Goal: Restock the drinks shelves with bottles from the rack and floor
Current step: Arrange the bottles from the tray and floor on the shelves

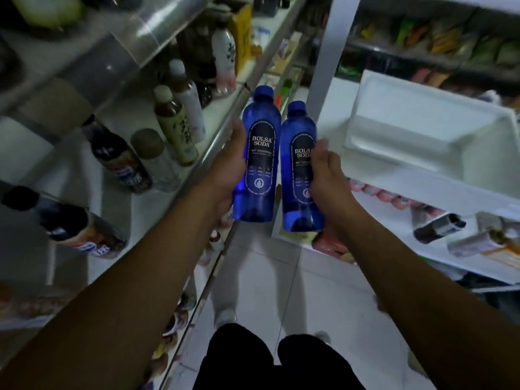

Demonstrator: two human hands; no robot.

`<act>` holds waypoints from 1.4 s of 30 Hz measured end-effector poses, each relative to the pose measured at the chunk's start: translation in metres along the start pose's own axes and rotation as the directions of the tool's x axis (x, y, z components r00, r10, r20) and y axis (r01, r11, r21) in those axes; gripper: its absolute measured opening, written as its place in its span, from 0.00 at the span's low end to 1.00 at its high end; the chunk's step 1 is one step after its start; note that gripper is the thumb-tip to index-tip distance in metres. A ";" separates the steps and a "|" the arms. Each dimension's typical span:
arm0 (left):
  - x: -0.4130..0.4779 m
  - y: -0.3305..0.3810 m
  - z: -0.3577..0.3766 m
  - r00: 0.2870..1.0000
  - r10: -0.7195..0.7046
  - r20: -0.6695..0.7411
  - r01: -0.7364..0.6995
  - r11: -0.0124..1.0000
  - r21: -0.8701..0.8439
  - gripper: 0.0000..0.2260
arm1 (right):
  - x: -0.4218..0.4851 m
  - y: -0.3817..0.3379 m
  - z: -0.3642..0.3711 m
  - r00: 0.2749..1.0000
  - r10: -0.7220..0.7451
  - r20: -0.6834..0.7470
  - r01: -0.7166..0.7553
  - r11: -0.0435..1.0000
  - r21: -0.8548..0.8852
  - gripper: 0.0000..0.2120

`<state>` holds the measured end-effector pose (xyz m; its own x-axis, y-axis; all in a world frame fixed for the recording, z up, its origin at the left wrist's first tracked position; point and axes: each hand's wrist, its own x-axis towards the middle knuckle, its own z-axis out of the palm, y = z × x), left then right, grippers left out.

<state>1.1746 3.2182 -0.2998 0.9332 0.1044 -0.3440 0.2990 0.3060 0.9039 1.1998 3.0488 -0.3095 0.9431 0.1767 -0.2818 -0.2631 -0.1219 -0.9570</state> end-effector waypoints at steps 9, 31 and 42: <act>-0.013 0.088 0.010 0.975 0.219 0.038 -0.221 0.972 0.075 0.29 | 0.009 -0.089 0.003 0.984 -0.172 0.038 0.170 0.984 0.044 0.25; -0.080 0.271 0.060 0.830 0.524 -0.191 -0.431 0.819 0.379 0.22 | 0.004 -0.243 -0.002 0.858 -0.443 0.259 0.418 0.896 0.147 0.31; -0.047 0.384 0.034 0.791 0.603 -0.102 -0.365 0.599 0.713 0.05 | 0.046 -0.285 0.058 0.849 -0.500 0.172 0.402 0.822 0.404 0.22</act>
<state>1.2520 3.2982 0.0721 0.8979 0.3642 0.2474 -0.0191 -0.5292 0.8483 1.3067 3.1480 -0.0535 0.8971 0.3787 0.2275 0.0810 0.3652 -0.9274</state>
